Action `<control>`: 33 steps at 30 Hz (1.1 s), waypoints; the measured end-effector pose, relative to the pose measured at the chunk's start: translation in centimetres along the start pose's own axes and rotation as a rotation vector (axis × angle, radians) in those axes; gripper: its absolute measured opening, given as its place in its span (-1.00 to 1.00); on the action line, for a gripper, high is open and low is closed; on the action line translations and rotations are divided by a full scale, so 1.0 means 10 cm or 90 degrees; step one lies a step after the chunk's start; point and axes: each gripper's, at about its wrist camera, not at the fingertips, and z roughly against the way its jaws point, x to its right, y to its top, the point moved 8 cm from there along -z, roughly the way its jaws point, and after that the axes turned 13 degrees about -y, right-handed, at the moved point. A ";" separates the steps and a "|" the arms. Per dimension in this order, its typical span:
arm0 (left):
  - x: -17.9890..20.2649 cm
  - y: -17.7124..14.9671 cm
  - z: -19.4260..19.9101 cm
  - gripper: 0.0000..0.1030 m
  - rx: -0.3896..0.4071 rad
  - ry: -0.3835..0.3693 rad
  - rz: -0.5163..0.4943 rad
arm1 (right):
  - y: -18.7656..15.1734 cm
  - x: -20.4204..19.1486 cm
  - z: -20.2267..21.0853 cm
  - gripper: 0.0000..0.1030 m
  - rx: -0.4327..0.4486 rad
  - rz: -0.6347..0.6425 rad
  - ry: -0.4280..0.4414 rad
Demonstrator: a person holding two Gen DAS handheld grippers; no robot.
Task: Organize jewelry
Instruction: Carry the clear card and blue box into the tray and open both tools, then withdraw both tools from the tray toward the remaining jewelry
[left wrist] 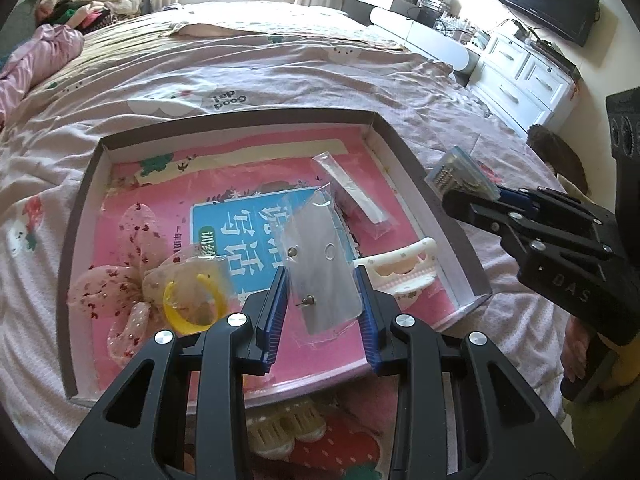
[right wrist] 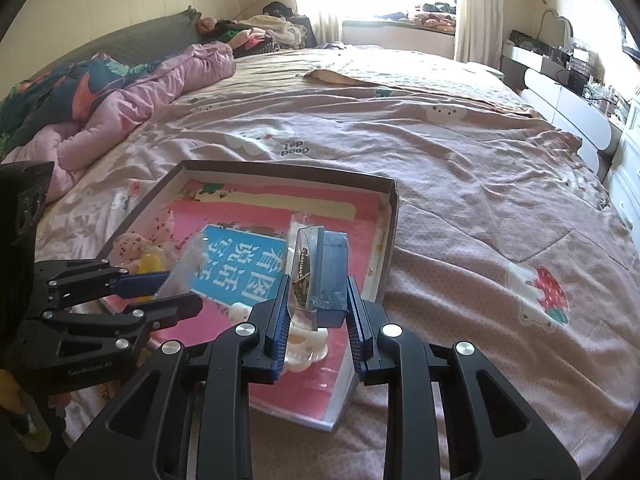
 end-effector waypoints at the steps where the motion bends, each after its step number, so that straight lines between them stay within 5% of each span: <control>1: -0.01 0.00 -0.01 -0.51 -0.001 0.000 0.001 | 0.01 0.00 -0.04 -0.52 -0.003 0.000 -0.001; 24: -0.23 -0.05 0.11 -0.10 0.009 0.015 0.028 | -0.03 -0.16 -0.52 -0.51 -0.058 0.004 0.004; 33: -0.26 -0.09 0.32 0.14 0.027 0.022 0.036 | -0.07 -0.13 -0.35 0.01 -0.042 -0.003 -0.002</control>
